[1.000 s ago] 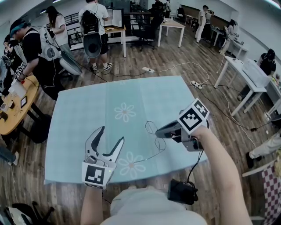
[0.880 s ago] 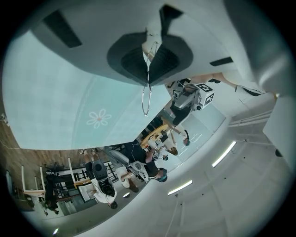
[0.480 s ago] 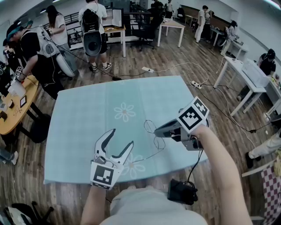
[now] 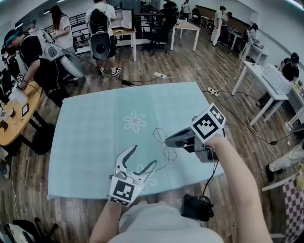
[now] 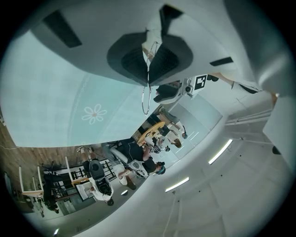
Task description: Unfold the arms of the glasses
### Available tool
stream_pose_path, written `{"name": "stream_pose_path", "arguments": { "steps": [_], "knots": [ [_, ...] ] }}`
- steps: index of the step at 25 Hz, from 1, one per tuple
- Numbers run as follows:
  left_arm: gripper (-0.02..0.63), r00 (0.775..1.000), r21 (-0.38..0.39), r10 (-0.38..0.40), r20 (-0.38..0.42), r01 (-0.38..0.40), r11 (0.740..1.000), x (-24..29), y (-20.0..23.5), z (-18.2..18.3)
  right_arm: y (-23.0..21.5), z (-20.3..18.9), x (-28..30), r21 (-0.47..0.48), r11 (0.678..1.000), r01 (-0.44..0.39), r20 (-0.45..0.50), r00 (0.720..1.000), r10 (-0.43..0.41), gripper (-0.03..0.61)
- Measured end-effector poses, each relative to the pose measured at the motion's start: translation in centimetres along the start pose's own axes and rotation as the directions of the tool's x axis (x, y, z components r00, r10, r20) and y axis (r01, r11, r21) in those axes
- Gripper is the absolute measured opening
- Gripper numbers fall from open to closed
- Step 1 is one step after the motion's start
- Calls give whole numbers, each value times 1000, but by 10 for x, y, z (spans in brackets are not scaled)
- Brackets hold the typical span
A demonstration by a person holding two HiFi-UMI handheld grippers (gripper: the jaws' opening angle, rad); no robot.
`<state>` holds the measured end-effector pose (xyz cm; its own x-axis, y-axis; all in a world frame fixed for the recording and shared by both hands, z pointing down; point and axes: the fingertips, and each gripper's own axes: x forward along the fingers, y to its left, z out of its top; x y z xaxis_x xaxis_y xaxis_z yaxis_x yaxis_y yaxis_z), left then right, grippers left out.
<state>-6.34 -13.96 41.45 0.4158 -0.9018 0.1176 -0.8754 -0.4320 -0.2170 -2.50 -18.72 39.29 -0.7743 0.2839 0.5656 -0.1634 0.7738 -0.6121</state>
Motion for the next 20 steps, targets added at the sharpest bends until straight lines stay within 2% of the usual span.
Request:
{"name": "stream_pose_path", "arguments": {
  "steps": [7, 11, 16, 20],
  "knots": [
    [386, 999, -5, -38, -2, 38, 999, 8, -12, 2, 3, 4, 0, 7, 1000, -10, 20, 1000, 10, 14],
    [392, 998, 0, -55, 13, 55, 998, 14, -22, 7, 3, 5, -1, 16, 1000, -17, 37, 999, 17, 14],
    [393, 997, 44, -80, 3, 80, 996, 23, -40, 8, 4, 8, -1, 31, 999, -25, 60, 998, 23, 14],
    [391, 999, 91, -47, -26, 49, 995, 29, -42, 1, 5, 8, 1, 39, 999, -35, 59, 998, 33, 14]
  ]
}}
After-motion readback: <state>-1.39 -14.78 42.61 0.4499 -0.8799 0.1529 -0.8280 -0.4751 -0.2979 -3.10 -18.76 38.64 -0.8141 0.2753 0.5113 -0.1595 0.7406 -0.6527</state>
